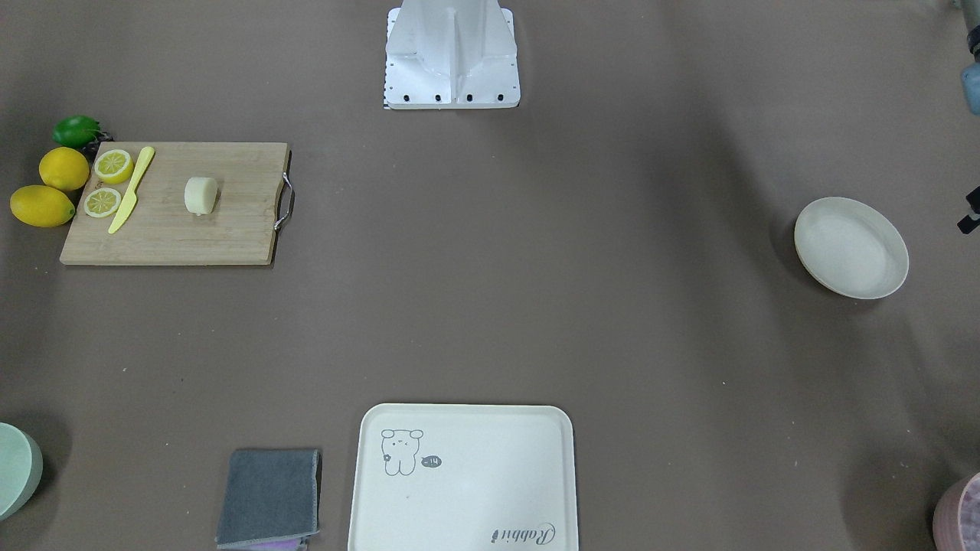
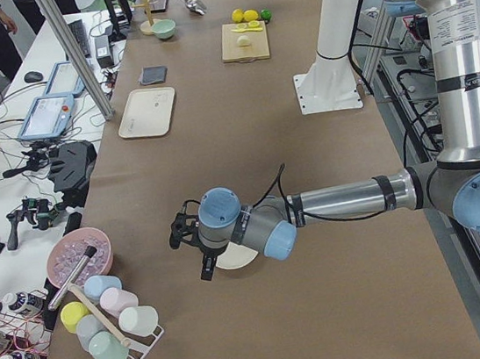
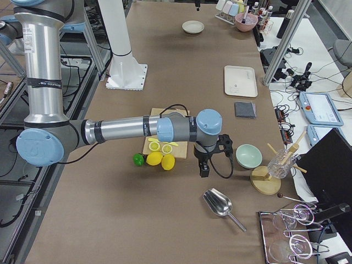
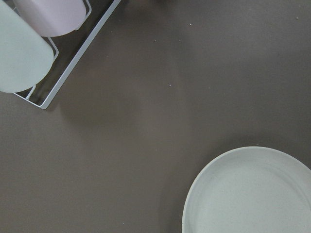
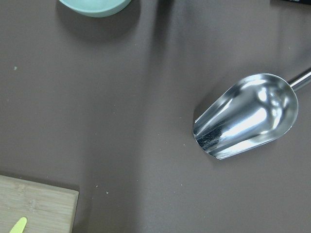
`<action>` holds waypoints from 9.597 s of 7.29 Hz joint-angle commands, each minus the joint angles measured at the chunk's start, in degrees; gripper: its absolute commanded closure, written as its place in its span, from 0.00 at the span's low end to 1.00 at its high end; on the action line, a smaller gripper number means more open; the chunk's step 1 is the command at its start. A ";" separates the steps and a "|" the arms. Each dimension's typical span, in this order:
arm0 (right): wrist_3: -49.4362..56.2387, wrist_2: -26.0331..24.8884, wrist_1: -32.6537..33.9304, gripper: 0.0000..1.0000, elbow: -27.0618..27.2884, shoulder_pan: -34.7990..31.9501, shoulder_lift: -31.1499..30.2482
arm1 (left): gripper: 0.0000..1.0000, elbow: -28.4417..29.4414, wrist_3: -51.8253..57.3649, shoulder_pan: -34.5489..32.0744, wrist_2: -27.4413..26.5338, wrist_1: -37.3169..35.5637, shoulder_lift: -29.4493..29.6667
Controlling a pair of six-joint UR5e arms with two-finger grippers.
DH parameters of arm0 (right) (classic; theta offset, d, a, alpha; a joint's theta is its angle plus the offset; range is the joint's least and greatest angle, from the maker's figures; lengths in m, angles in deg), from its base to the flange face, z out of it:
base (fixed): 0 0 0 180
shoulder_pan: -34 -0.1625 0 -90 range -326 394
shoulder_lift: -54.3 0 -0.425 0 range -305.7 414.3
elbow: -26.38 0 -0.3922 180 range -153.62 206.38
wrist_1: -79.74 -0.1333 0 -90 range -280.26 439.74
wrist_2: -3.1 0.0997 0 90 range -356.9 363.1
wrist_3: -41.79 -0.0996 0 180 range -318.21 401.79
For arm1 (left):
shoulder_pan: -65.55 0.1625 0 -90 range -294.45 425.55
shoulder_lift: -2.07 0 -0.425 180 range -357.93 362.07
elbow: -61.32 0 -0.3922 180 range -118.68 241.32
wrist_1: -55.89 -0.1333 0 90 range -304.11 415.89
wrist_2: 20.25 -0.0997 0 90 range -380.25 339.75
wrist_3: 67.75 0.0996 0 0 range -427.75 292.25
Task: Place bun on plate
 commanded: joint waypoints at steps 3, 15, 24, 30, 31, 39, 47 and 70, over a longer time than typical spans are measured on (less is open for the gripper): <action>-0.04 0.14 -0.01 0.00 0.46 0.32 0.54 | 0.02 6.29 -7.90 8.95 -5.66 11.15 0.34; 0.13 4.62 -0.09 0.00 1.25 0.67 1.34 | 1.00 -2.53 -7.90 1.25 11.16 -5.82 6.30; -50.95 -9.77 -14.51 0.00 13.97 30.32 6.61 | 1.00 -21.82 -62.71 41.53 -27.25 -25.70 31.23; -61.04 -16.38 -17.56 0.00 15.75 42.85 3.73 | 0.90 -17.34 -68.38 55.64 -41.89 -30.05 37.52; -61.04 -16.38 -19.58 0.00 15.66 43.46 1.97 | 0.03 -17.51 -68.20 55.55 -41.97 -30.05 37.25; -64.64 -23.31 -19.96 0.03 15.40 53.22 -3.14 | 0.02 -19.35 -65.39 48.44 -39.88 -30.14 35.77; -64.73 -20.16 -16.29 1.00 19.01 49.27 4.90 | 0.02 -24.79 -57.16 41.34 -34.70 -30.23 30.16; -48.86 -13.95 12.21 0.00 6.24 33.71 33.05 | 0.02 -23.74 -22.57 23.35 -20.84 -26.70 8.02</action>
